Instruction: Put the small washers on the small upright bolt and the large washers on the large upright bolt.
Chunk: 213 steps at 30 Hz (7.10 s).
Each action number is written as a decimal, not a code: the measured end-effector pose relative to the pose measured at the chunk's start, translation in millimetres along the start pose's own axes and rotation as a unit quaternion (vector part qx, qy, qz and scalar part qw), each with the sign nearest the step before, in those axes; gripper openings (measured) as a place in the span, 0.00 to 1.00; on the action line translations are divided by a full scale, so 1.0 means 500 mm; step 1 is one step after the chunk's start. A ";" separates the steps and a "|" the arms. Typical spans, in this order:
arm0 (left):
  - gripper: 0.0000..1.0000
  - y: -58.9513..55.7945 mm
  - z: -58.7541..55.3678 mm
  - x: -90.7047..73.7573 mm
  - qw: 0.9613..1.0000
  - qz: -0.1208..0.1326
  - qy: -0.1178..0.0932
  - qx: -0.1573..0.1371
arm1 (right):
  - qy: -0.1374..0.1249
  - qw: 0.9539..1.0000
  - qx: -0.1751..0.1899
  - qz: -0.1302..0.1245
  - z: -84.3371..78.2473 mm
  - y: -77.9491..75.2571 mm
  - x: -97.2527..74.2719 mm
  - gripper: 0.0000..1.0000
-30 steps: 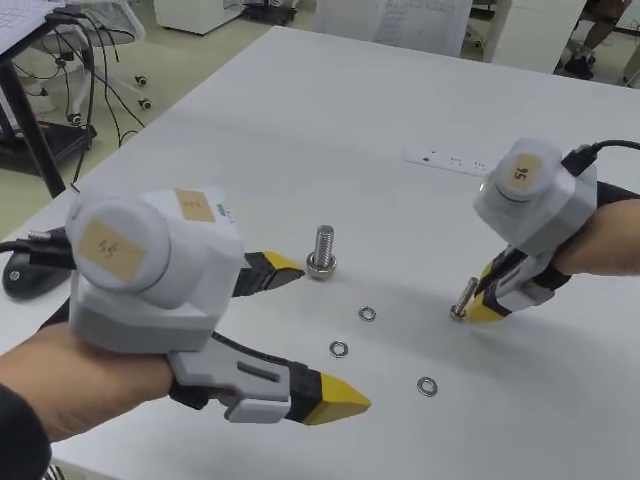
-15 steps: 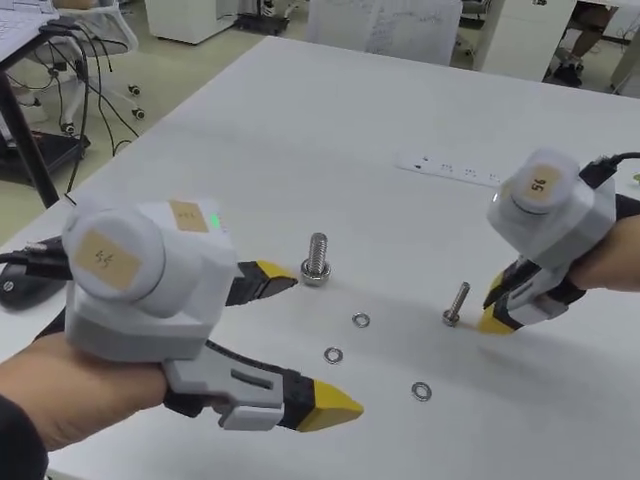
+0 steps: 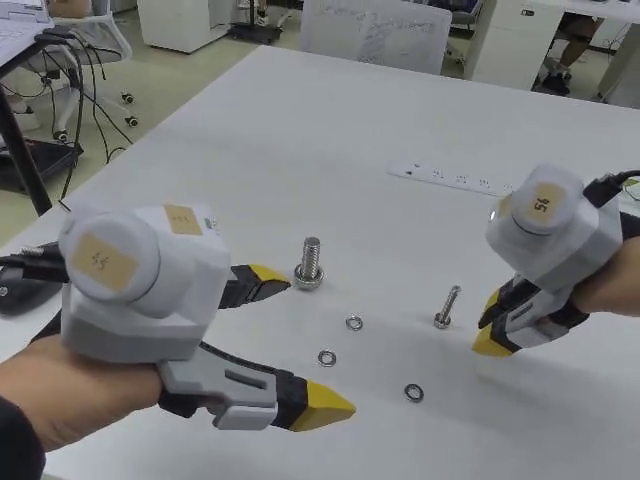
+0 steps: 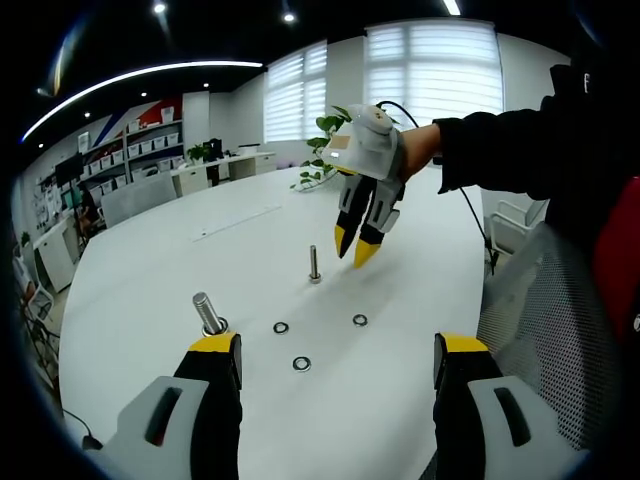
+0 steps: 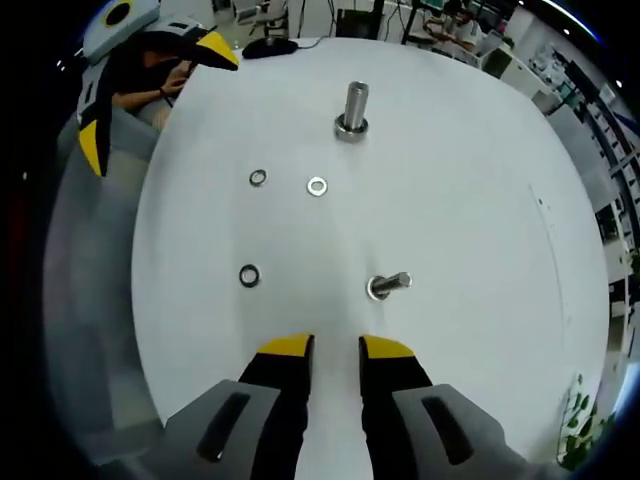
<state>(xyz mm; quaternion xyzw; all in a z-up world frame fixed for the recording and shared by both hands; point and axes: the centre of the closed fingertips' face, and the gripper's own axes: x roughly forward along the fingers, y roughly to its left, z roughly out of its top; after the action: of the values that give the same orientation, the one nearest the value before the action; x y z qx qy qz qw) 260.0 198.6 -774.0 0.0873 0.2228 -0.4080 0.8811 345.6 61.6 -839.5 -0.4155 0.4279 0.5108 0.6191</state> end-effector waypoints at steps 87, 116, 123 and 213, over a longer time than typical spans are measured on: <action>0.77 -0.003 0.001 -0.005 1.000 -0.003 -0.005 0.001 | 0.022 0.996 -0.072 0.051 0.061 0.121 0.087 0.13; 0.77 -0.005 -0.002 0.000 1.000 -0.006 -0.005 0.001 | -0.001 0.999 -0.029 0.014 0.050 0.034 -0.031 0.13; 0.77 -0.006 -0.002 0.001 1.000 -0.006 -0.005 0.001 | -0.006 1.000 -0.024 -0.008 0.055 -0.001 -0.060 0.13; 0.76 -0.004 -0.016 0.003 1.000 -0.008 0.007 -0.009 | 0.035 0.999 -0.032 0.005 0.045 -0.079 0.051 0.13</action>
<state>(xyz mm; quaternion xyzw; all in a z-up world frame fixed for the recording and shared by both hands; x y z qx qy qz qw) 256.6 199.1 -781.8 0.0803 0.2338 -0.4120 0.8770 389.6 84.7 -854.2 -0.4507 0.4345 0.5124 0.5879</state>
